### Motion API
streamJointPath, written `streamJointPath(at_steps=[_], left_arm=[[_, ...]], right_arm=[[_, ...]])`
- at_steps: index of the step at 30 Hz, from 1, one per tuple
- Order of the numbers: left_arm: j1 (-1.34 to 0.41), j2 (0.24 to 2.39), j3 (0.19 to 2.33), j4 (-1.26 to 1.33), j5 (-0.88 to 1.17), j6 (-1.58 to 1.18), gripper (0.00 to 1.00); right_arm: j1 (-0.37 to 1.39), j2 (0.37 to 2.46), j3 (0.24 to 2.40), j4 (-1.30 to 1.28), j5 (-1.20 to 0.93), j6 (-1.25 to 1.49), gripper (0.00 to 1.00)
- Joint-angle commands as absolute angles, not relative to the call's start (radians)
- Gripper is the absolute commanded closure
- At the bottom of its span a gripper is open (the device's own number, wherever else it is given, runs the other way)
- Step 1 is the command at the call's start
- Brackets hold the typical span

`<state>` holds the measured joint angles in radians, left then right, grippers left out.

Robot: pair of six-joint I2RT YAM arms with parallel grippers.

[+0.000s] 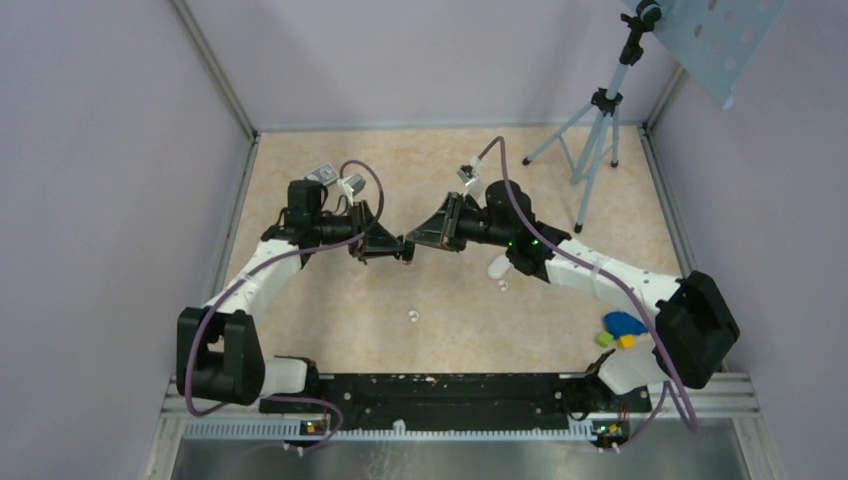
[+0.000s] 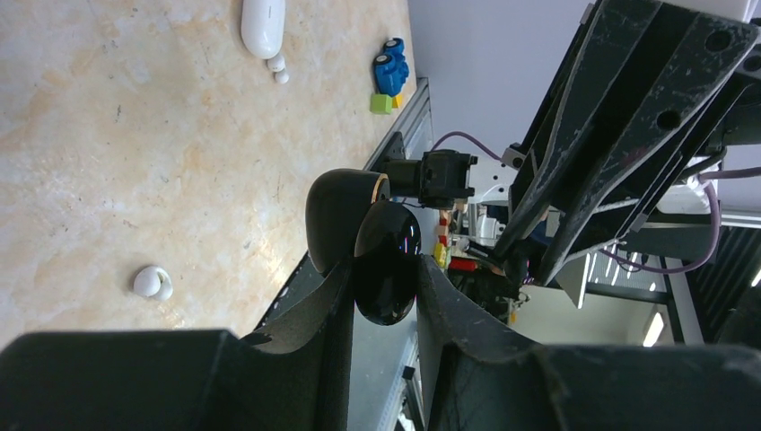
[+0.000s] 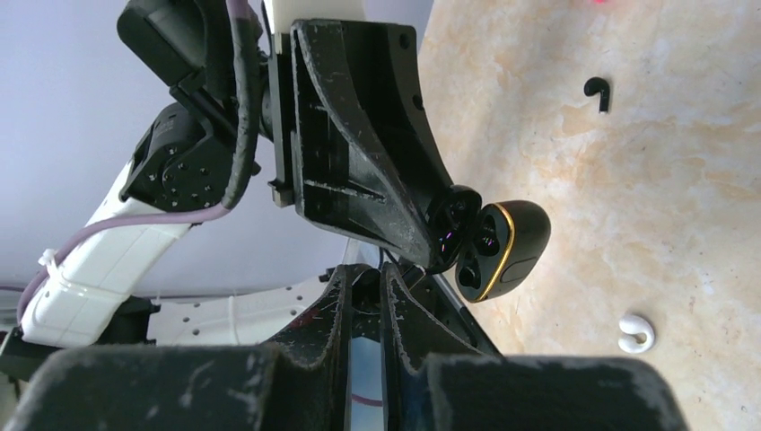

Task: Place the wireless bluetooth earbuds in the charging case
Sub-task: Insert the right earbud into the right side groove of the charging case.

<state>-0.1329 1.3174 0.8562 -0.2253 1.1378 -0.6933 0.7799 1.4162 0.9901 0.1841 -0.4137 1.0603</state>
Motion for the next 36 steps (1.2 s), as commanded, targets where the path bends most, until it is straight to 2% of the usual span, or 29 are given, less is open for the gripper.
streamJointPath(at_steps=[1, 17, 36], left_arm=[[-0.127, 1.306, 0.879, -0.251, 1.185, -0.63, 1.0], [-0.127, 1.326, 0.928, -0.335, 1.213, -0.537, 1.0], [-0.127, 1.315, 0.927, -0.316, 1.165, -0.586, 1.0]], right_arm=[[0.753, 1.416, 1.033, 0.176, -0.44, 1.109, 1.0], [0.729, 1.429, 1.021, 0.21, -0.49, 1.168, 1.0], [0.772, 1.473, 1.137, 0.006, -0.553, 0.946, 1.0]])
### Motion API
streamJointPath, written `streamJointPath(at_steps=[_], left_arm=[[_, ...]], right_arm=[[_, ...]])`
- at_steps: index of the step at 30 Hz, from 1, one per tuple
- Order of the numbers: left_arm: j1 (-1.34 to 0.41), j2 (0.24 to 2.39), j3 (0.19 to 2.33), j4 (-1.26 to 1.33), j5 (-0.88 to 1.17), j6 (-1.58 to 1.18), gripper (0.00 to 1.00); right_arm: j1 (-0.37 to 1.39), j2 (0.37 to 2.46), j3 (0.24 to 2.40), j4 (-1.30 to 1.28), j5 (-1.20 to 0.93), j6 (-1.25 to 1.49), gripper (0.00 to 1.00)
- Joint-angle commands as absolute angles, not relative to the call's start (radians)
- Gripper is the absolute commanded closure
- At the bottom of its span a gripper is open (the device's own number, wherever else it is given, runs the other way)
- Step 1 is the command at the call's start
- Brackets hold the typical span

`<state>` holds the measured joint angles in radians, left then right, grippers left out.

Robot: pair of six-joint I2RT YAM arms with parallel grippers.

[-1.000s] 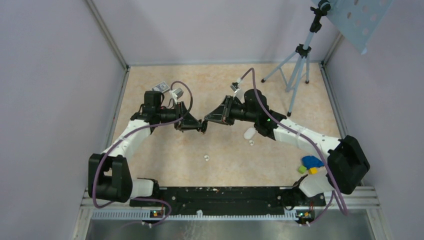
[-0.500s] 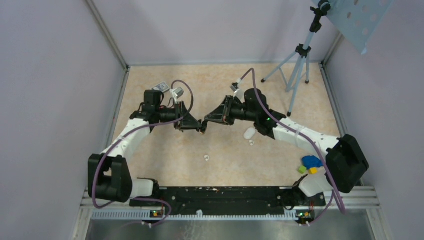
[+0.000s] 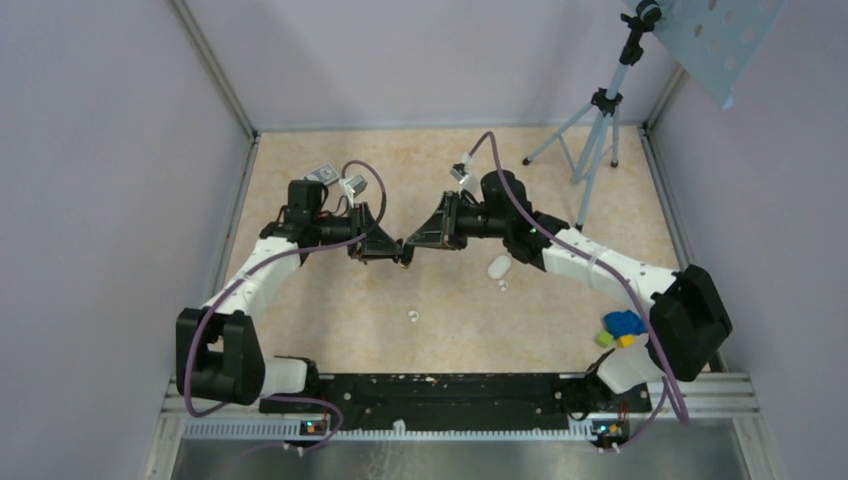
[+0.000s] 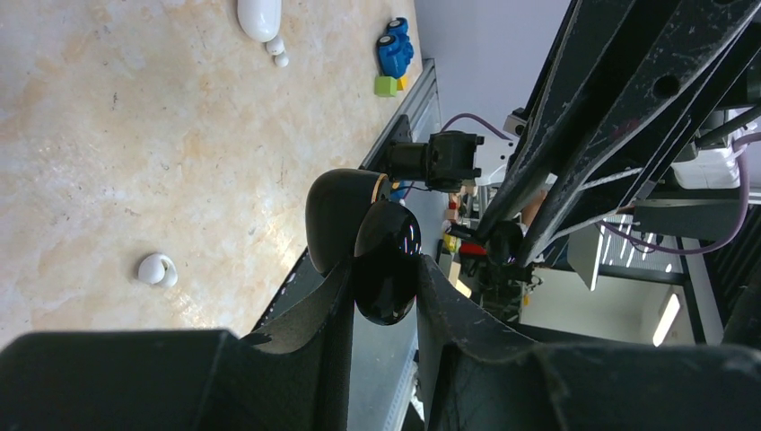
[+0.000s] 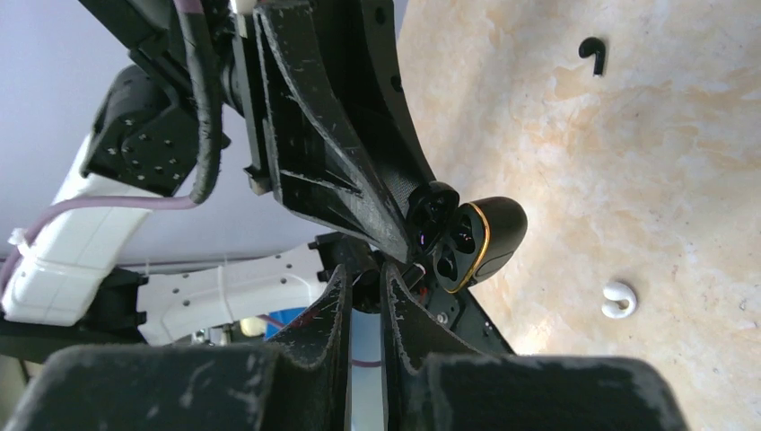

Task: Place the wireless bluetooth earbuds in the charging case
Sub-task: Insert the right earbud into the right side groove of the charging case.

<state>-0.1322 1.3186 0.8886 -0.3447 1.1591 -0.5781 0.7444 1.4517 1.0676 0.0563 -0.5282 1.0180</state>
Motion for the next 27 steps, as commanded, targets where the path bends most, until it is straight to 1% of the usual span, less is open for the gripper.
streamJointPath(at_steps=[1, 27], left_arm=[[-0.127, 1.315, 0.925, -0.313, 1.165, -0.589, 1.0], [-0.127, 1.32, 0.916, -0.281, 1.177, -0.64, 1.0]], right_arm=[[0.778, 1.478, 1.143, 0.003, -0.552, 0.94, 1.0], [0.805, 1.534, 1.124, 0.043, -0.562, 0.954, 1.0]])
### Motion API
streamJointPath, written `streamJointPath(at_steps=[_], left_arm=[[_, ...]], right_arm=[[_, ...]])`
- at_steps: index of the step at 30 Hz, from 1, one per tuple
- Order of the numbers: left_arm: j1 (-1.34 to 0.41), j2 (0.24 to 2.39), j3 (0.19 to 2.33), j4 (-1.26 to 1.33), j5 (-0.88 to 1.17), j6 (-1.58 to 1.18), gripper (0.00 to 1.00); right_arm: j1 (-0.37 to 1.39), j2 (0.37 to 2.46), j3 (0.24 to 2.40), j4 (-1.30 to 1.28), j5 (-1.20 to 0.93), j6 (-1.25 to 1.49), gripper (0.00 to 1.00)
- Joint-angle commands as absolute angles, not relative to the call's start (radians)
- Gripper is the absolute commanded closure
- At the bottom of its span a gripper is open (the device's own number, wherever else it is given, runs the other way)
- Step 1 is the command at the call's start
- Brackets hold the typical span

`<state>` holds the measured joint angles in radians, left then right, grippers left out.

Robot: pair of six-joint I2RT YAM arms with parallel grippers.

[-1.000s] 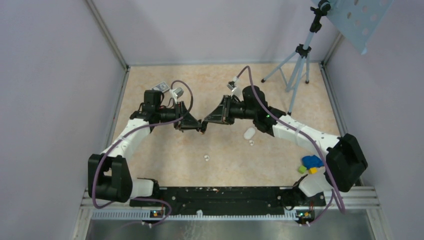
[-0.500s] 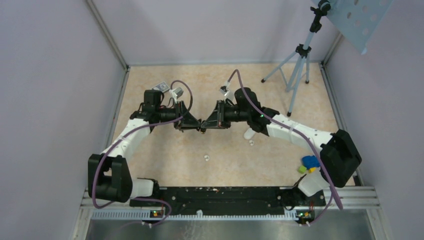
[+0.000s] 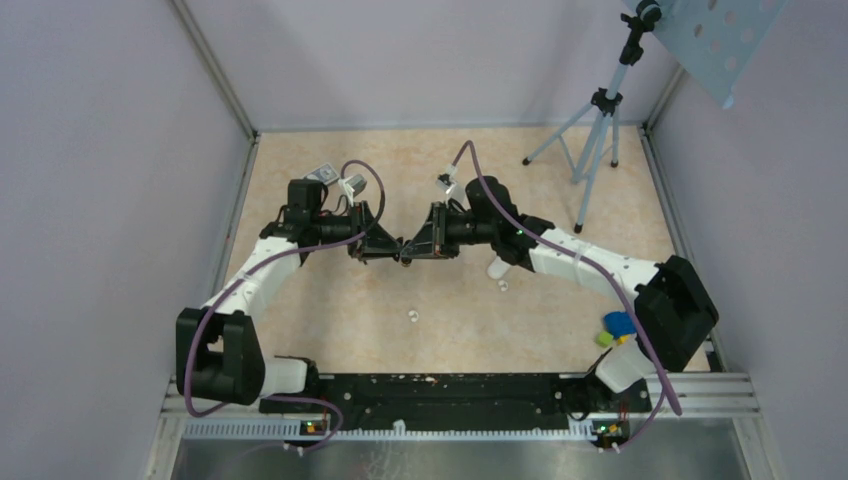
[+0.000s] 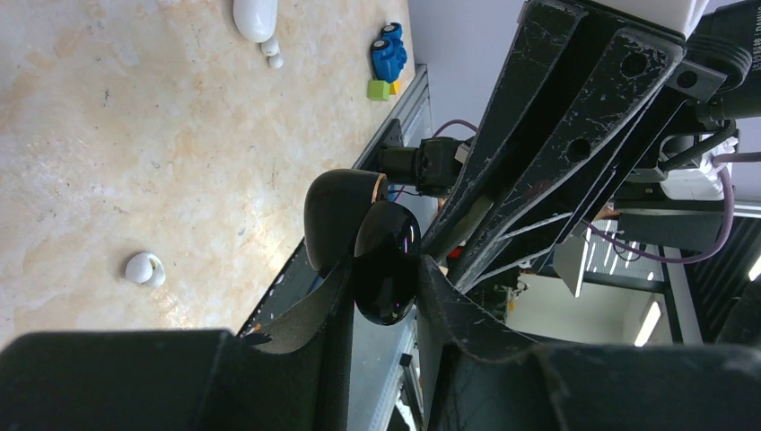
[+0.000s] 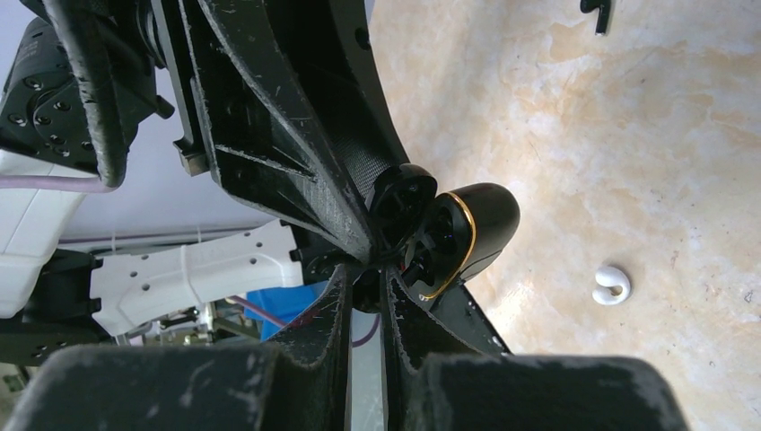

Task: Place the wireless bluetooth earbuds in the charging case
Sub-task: Insert the right earbud into the right side groove of the charging case.

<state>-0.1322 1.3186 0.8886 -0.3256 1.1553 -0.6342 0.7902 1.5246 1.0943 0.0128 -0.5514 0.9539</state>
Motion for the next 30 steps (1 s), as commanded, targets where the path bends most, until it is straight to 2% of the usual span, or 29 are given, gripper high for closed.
streamJointPath(at_steps=[1, 20, 30], left_arm=[[-0.127, 1.319, 0.916, -0.281, 1.178, -0.641, 1.0], [-0.127, 1.312, 0.91, -0.276, 1.181, -0.637, 1.0], [-0.127, 1.323, 0.914, -0.334, 1.155, -0.583, 1.0]], right_arm=[[0.805, 1.536, 1.123, 0.043, -0.561, 0.954, 1.0], [0.804, 1.531, 1.126, 0.03, -0.537, 0.945, 1.0], [0.801, 1.47, 1.209, -0.101, -0.465, 0.874, 1.0]])
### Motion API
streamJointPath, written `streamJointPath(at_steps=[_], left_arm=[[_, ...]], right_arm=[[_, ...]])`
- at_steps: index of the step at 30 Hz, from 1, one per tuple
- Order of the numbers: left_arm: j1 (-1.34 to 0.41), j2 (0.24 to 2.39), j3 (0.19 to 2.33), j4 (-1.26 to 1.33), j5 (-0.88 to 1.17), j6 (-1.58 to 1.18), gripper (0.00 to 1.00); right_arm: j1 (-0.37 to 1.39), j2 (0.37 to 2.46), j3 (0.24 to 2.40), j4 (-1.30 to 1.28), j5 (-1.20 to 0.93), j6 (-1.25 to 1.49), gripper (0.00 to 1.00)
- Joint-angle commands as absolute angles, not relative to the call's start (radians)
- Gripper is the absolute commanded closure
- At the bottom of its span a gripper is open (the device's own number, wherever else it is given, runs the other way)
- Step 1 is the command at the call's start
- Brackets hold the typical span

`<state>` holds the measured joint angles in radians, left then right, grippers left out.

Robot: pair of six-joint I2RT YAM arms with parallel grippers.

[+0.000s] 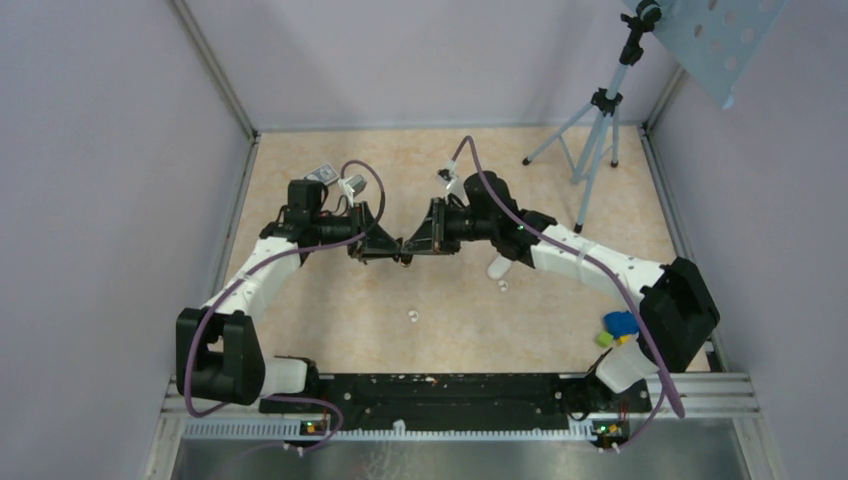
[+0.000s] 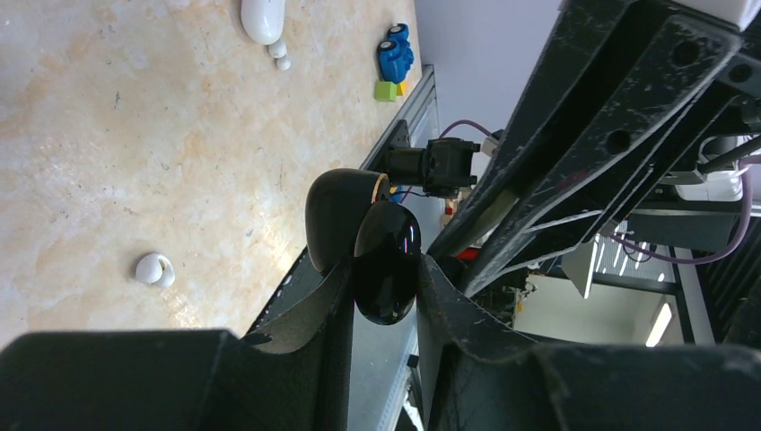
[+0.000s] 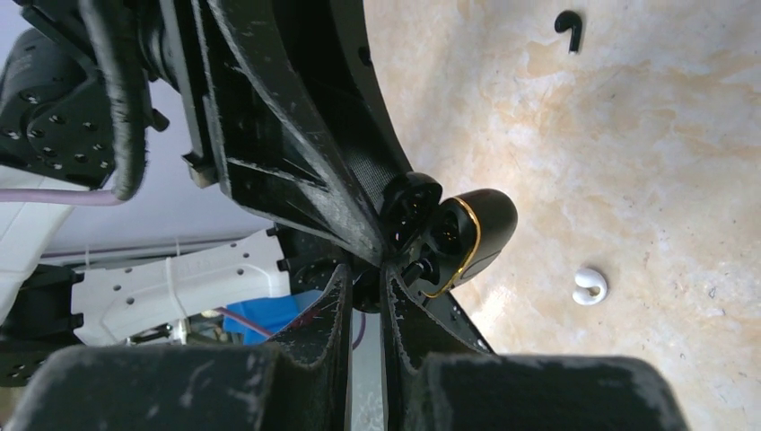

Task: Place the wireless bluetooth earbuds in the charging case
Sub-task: Insert the right earbud into the right side groove of the charging case.

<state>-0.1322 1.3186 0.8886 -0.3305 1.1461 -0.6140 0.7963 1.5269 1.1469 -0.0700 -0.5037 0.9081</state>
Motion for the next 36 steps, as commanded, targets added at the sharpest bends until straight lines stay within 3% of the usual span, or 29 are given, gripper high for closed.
streamJointPath(at_steps=[1, 36], left_arm=[[-0.127, 1.324, 0.915, -0.333, 1.156, -0.583, 1.0], [-0.127, 1.294, 0.9, -0.319, 1.174, -0.592, 1.0]], right_arm=[[0.801, 1.467, 1.212, -0.104, -0.457, 0.873, 1.0], [0.781, 1.516, 1.154, 0.055, -0.395, 0.964, 1.0]])
